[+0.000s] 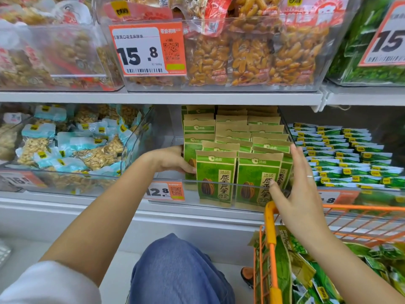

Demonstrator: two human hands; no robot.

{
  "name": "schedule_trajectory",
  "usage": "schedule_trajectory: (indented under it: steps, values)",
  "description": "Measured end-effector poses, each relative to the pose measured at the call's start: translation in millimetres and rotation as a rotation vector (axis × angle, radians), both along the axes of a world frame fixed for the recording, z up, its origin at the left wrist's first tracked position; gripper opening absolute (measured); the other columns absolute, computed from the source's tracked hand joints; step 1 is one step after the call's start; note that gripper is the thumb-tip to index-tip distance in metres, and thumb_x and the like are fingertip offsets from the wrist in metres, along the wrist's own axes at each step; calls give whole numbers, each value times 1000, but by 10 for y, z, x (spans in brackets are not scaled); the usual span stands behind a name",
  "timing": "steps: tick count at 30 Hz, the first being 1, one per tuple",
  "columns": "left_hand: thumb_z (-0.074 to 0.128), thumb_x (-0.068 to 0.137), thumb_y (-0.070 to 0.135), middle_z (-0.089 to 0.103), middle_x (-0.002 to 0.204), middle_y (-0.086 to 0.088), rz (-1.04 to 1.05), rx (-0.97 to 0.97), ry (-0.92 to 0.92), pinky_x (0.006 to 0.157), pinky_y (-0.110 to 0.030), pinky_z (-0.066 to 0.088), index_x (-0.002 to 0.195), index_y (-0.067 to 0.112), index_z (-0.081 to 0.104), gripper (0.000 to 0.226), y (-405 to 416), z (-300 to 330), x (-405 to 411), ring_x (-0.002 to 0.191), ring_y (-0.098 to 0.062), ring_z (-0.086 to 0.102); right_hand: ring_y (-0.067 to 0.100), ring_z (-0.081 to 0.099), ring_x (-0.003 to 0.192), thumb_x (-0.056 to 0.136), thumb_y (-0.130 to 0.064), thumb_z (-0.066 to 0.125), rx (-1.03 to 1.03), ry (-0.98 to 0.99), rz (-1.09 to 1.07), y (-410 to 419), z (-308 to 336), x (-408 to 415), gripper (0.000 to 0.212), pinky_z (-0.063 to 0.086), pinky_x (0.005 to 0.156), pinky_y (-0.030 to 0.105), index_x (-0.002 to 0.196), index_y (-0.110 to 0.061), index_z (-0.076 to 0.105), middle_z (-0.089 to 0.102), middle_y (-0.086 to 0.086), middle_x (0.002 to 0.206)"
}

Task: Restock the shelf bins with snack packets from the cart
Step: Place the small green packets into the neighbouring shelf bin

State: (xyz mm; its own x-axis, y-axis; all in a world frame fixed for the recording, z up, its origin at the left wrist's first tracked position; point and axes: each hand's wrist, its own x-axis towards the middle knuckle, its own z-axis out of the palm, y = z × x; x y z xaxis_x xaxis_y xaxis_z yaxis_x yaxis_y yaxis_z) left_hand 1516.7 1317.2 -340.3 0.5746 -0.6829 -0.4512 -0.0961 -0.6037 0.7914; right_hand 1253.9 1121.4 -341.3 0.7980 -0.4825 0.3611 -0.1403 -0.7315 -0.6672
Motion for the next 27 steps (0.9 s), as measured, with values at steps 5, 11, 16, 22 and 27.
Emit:
schedule_trajectory:
  steps: [5,11,16,22,27]
  values:
    - [39,83,-14,69,92,-11,517,-142,151,78,-36,55,88,3,57,26,8,85,50,88,-27,63,-12,2,132,93,-23,57,-14,9,3,-9,-2,2,81,13,107,22,150,-39,2,1,-13,160]
    - [33,102,31,66,70,-6,916,-617,424,59,-29,54,84,15,57,34,-421,49,207,63,-20,62,-12,2,131,93,-23,56,-25,14,-5,-3,-7,12,80,13,107,22,150,-40,2,0,-14,160]
    - [30,96,64,71,109,-16,858,-749,393,88,-46,54,120,12,64,66,-575,67,271,100,-34,68,-11,2,132,93,-23,56,-28,19,-3,-7,-15,7,80,14,107,22,150,-39,2,-1,-15,160]
    - [28,81,83,69,114,-19,748,-710,404,93,-52,52,126,11,60,91,-577,54,247,103,-37,67,-12,3,130,93,-21,56,-14,6,-13,13,-18,12,80,15,106,23,150,-39,3,-1,-15,160]
    - [29,99,59,63,127,-11,975,-1000,327,82,-30,54,132,15,53,60,-486,191,186,97,-19,68,-19,10,124,94,-21,57,35,57,59,-40,104,-49,78,20,100,18,150,-41,6,1,-18,159]
